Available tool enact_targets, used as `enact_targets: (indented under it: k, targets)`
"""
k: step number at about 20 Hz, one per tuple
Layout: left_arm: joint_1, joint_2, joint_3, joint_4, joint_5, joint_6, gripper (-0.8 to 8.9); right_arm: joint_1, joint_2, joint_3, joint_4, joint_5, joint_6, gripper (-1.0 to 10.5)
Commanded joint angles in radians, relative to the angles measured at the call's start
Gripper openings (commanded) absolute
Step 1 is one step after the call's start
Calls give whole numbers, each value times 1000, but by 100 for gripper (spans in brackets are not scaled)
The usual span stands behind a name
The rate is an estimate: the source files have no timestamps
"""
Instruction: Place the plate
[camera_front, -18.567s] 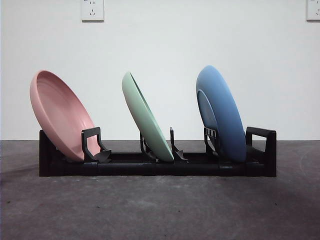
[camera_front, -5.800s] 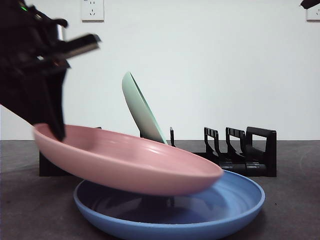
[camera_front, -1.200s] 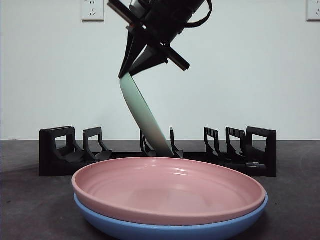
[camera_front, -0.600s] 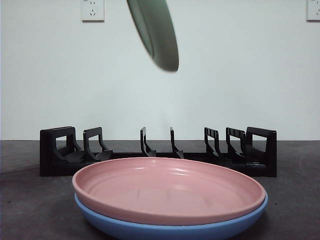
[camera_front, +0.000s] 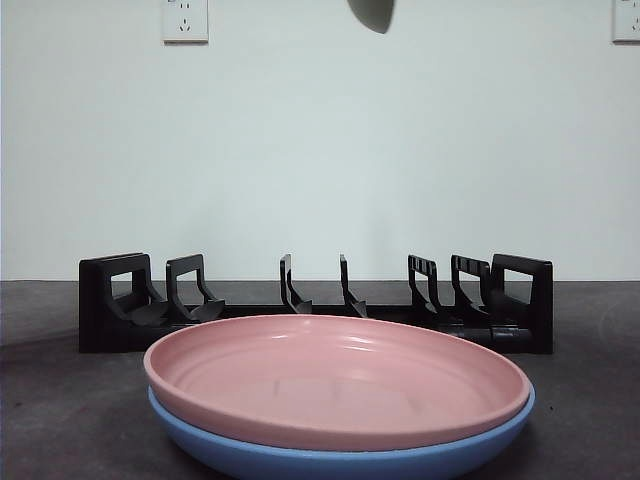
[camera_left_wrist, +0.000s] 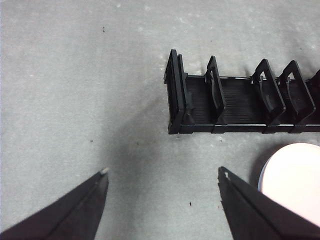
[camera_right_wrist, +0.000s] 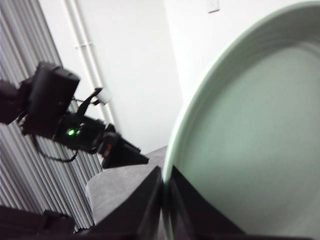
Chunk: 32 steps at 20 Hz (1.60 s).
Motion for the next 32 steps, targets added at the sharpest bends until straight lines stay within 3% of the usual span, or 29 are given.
enact_targets:
  k: [1, 4, 7, 13, 21, 26, 32]
  targets:
    - [-1, 5, 15, 3, -2, -25, 344, 24, -44, -38, -48, 1, -34, 13]
    - [-1, 5, 15, 3, -2, -31, 344, 63, -64, -48, -220, 31, -147, 13]
    - [-1, 5, 15, 3, -2, -31, 344, 121, -43, -48, -357, 64, -311, 13]
    - [-1, 5, 15, 3, -2, -31, 344, 214, 100, -47, -454, 110, -522, 13]
    - [-1, 5, 15, 5, -2, -29, 344, 290, 301, -45, -504, 172, -622, 13]
    - [-1, 5, 15, 5, -3, -26, 344, 333, 370, -45, -595, 264, -693, 13]
    - [-1, 5, 15, 5, -3, -22, 344, 349, 425, -45, -637, 296, -751, 13]
